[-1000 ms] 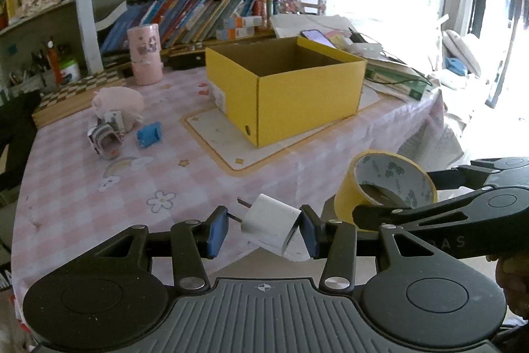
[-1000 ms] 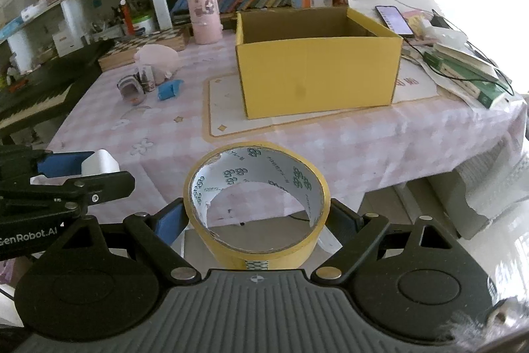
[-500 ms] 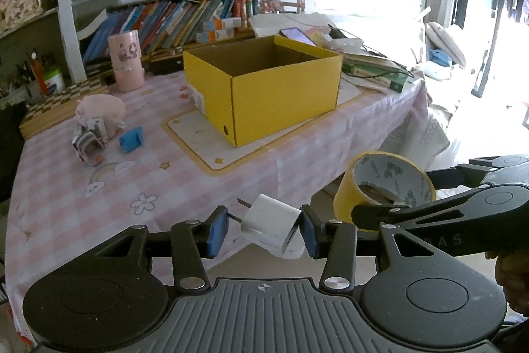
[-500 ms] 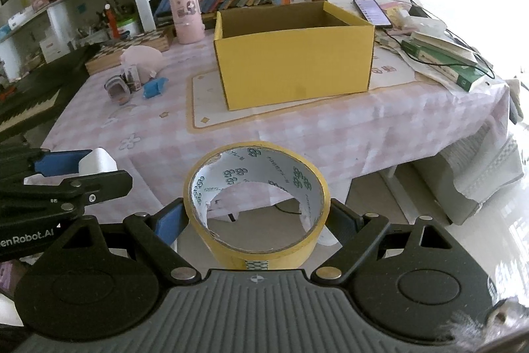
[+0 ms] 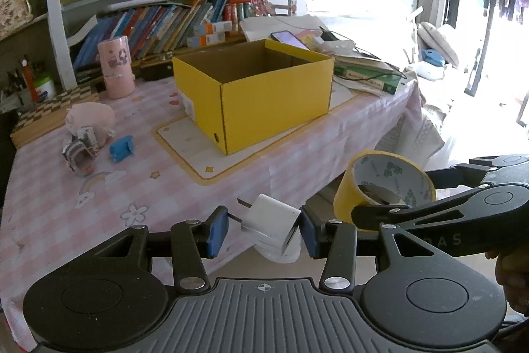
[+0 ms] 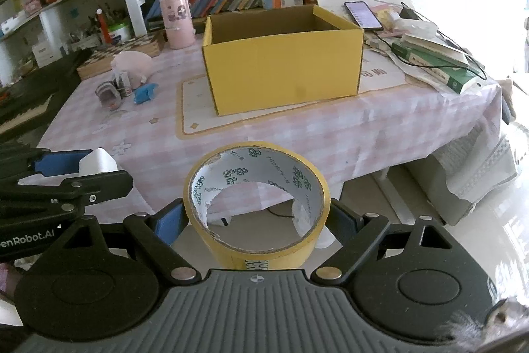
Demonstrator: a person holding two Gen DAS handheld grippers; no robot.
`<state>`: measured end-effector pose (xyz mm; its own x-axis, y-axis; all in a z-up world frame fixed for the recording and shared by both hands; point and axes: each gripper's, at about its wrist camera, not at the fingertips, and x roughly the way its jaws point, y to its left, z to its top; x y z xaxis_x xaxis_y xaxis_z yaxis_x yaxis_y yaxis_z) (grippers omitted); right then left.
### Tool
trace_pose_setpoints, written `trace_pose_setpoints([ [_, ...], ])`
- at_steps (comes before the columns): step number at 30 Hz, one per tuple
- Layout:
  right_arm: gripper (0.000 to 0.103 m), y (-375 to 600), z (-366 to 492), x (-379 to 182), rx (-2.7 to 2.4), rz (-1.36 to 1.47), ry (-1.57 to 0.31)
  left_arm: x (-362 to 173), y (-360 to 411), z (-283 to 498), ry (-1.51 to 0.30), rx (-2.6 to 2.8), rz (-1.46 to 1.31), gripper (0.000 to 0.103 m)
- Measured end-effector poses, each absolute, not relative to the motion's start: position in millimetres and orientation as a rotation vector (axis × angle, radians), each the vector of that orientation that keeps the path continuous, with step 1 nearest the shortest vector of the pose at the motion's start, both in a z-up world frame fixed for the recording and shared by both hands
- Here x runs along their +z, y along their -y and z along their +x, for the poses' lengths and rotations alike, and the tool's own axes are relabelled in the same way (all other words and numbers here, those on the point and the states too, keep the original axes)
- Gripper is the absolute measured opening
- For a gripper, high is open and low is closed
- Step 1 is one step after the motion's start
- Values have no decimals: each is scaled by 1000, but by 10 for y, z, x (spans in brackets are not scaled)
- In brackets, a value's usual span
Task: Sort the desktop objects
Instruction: 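Carry the charger and tape roll in both grippers over the yellow box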
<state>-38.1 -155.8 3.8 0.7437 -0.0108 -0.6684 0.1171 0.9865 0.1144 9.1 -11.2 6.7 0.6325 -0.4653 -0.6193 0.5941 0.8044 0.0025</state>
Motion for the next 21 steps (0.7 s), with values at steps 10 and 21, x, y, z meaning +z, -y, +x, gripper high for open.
trace_pose_setpoints([
  [10,87,1603,-350,20,-105,172,-737,52,171,124,-643,-648,240,45],
  [21,87,1549,-169,11,-79,152,-758,52,121,221,-642,-627,230,45],
])
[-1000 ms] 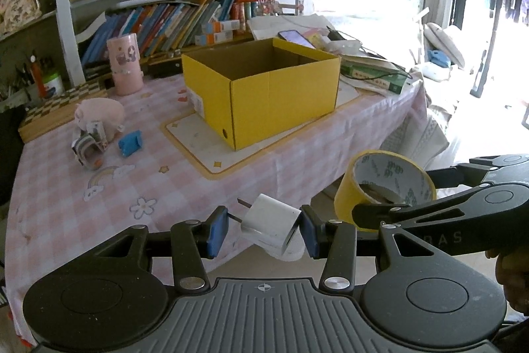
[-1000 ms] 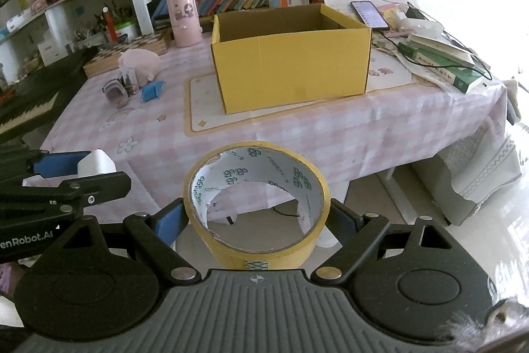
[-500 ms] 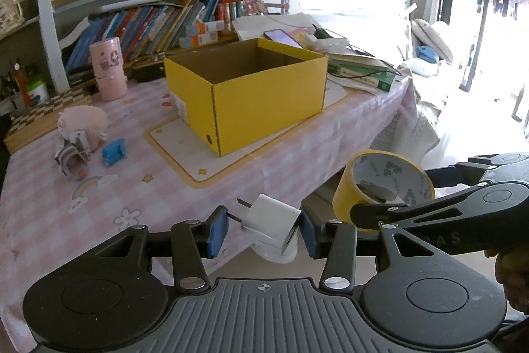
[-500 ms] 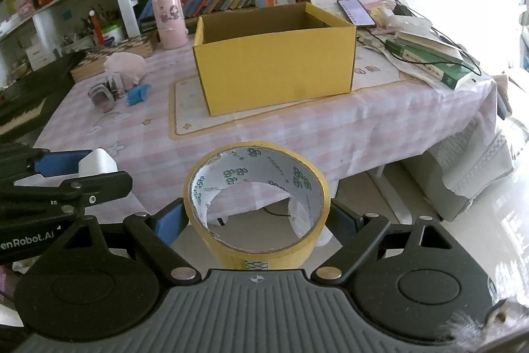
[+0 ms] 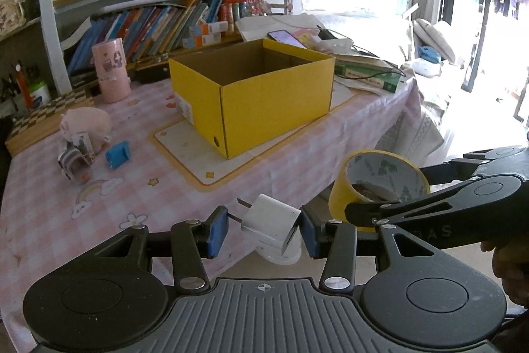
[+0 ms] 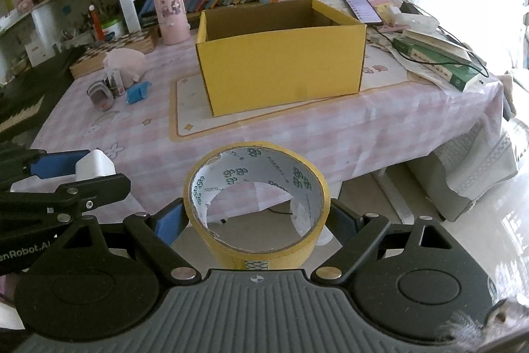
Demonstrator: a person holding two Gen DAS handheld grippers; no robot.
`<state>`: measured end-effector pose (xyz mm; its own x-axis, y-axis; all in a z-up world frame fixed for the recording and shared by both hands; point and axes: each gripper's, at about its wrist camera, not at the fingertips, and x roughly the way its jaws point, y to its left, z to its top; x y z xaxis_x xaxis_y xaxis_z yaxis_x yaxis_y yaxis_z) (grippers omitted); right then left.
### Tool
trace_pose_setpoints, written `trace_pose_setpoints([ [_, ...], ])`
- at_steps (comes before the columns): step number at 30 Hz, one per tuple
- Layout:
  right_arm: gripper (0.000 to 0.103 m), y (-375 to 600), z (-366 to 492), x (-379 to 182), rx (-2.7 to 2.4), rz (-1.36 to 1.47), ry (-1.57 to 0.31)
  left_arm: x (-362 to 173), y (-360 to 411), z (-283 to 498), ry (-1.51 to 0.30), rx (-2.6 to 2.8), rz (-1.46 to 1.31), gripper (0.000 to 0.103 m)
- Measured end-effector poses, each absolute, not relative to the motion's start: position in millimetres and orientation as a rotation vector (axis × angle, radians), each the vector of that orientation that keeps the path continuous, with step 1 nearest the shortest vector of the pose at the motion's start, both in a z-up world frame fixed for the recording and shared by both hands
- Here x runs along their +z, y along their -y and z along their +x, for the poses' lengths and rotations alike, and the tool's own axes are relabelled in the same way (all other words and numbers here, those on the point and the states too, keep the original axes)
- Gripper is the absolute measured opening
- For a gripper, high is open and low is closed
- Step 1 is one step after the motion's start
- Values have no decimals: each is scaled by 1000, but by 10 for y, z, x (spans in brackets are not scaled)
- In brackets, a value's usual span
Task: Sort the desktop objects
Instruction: 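Carry the charger and tape roll in both grippers over the yellow box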
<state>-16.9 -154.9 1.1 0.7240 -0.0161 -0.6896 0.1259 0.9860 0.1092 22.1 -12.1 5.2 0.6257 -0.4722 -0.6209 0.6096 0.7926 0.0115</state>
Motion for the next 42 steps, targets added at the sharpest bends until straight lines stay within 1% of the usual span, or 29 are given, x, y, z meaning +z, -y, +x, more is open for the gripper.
trace_pose_setpoints([
  [14,87,1625,112,27,-91,143,-770,84,172,451,-617,-622,214,45],
  [33,87,1988,751,509,-137,88,-619,539,428,1093,-471,-645,163,45],
  [42,87,2162,1045,670,-154,67,-569,615,579,1418,-438,-658,167,45],
])
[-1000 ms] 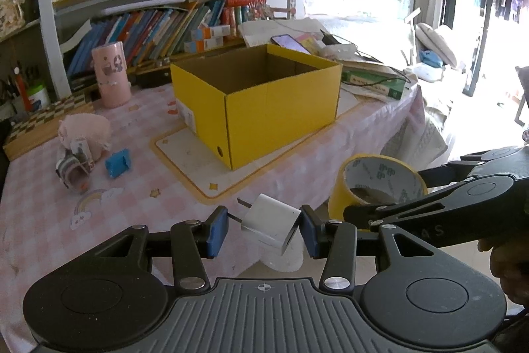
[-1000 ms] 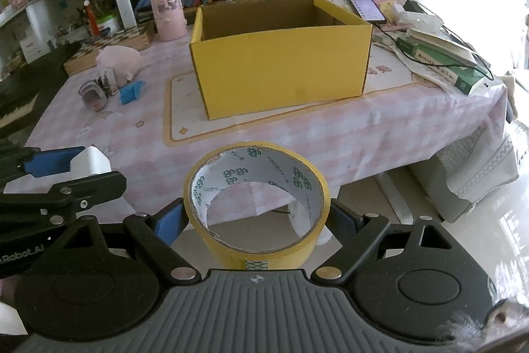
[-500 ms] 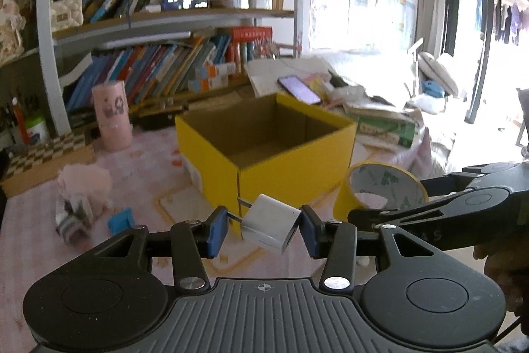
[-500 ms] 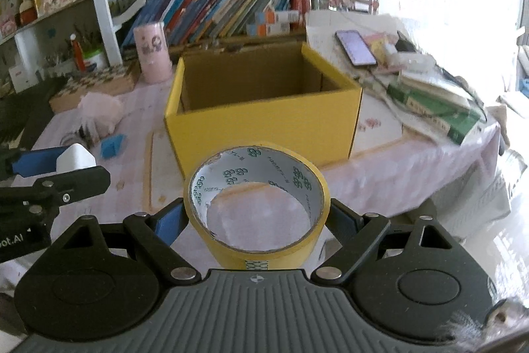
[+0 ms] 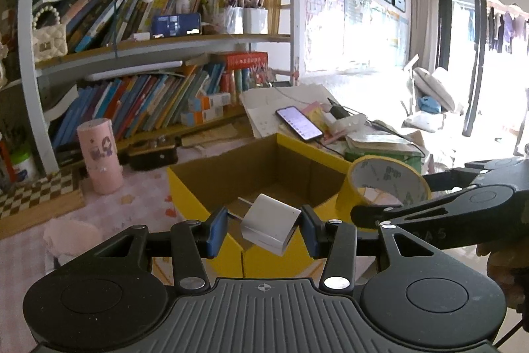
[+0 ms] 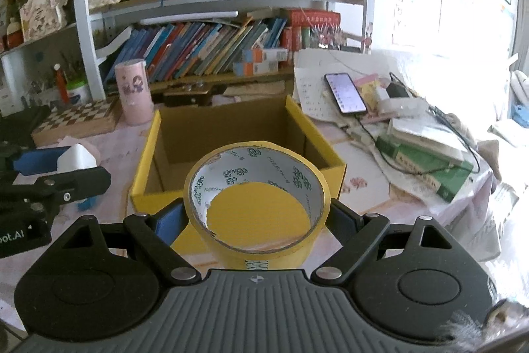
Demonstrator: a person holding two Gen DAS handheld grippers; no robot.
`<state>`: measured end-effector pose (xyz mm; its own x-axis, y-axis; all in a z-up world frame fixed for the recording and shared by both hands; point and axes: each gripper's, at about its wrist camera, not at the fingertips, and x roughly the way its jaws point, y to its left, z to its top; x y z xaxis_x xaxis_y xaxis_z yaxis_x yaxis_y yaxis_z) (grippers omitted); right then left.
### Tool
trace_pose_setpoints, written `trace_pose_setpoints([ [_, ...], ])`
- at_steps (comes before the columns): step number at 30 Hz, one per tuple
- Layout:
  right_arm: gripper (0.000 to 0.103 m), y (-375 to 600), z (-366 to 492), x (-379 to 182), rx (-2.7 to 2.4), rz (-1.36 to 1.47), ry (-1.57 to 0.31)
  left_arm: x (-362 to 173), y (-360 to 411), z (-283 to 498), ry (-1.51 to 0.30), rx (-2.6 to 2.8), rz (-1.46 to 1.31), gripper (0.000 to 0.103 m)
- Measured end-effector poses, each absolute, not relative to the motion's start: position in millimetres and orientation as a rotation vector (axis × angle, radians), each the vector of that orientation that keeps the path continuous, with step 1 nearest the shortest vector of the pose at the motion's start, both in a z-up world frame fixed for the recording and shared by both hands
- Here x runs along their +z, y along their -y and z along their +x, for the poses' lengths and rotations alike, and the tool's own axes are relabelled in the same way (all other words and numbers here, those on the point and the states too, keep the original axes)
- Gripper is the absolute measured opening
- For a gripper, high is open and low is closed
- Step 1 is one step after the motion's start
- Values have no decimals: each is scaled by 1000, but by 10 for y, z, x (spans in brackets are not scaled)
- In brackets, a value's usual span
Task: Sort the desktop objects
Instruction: 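Carry the charger and tape roll in both grippers over the yellow box, then open the right gripper to drop the tape roll while the left gripper releases the charger into the box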
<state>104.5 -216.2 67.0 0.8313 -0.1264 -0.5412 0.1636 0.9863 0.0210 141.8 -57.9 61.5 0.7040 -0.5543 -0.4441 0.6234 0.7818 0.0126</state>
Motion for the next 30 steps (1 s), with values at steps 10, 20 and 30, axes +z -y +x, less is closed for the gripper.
trace_pose_setpoints([
  [10,87,2302,1515,750,-134,28,-555,609,718,1831,-439,-652,170,45],
  [20,87,2440,2073,727,-88,10,-584,502,904,2269,-468,-648,201,45],
  [30,87,2550,2757,598,25,-100,-672,269,1185,2682,-524,-649,293,45],
])
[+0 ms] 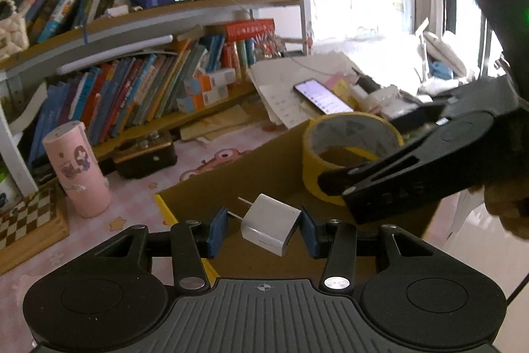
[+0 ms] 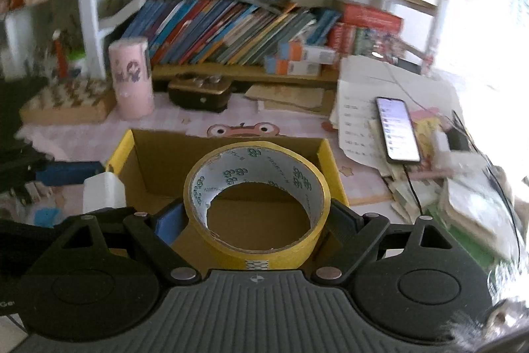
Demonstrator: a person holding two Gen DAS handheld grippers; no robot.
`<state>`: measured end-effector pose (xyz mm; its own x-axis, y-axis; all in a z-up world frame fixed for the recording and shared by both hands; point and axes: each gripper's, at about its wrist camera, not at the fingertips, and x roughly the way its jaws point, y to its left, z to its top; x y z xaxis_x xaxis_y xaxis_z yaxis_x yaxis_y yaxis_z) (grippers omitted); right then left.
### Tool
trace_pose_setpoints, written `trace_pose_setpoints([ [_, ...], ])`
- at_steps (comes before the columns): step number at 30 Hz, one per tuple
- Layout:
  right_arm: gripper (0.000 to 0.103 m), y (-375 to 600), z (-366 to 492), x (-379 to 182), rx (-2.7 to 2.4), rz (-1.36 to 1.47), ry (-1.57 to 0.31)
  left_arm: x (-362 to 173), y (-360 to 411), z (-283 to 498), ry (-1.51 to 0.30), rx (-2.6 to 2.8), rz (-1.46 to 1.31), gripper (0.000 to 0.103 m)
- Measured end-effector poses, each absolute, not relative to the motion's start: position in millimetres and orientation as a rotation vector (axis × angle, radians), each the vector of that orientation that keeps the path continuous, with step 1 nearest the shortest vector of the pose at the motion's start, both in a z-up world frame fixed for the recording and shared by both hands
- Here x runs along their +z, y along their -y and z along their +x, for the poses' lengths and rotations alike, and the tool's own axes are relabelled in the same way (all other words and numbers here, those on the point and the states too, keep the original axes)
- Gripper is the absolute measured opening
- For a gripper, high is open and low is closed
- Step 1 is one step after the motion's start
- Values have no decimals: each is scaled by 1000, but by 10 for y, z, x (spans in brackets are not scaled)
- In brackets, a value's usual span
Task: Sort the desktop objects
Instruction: 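Open the right gripper to drop the tape roll while the left gripper releases the charger into the box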
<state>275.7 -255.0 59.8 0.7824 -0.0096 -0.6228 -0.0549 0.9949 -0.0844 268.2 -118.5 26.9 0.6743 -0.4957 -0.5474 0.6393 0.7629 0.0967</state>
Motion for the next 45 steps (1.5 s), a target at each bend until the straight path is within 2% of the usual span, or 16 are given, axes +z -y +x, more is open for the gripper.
trace_pose_setpoints([
  [16,87,2466,3469,77,326,-555,-854,-111,1543,2948,-670,-638,456,46],
  [25,87,2319,3628,-224,416,-679,-959,-178,1582,2930,-684,-637,509,46],
  [31,88,2327,3660,-282,416,-667,-979,-175,1576,2898,-677,-639,516,46],
  [34,88,2336,3661,-281,406,-671,-980,-140,1531,2886,-655,-624,486,49],
  [36,89,2341,3639,-264,393,-678,-972,-93,1489,2877,-629,-610,456,60],
  [45,89,2488,3579,172,303,-546,-854,147,1319,2724,-527,-583,400,70],
])
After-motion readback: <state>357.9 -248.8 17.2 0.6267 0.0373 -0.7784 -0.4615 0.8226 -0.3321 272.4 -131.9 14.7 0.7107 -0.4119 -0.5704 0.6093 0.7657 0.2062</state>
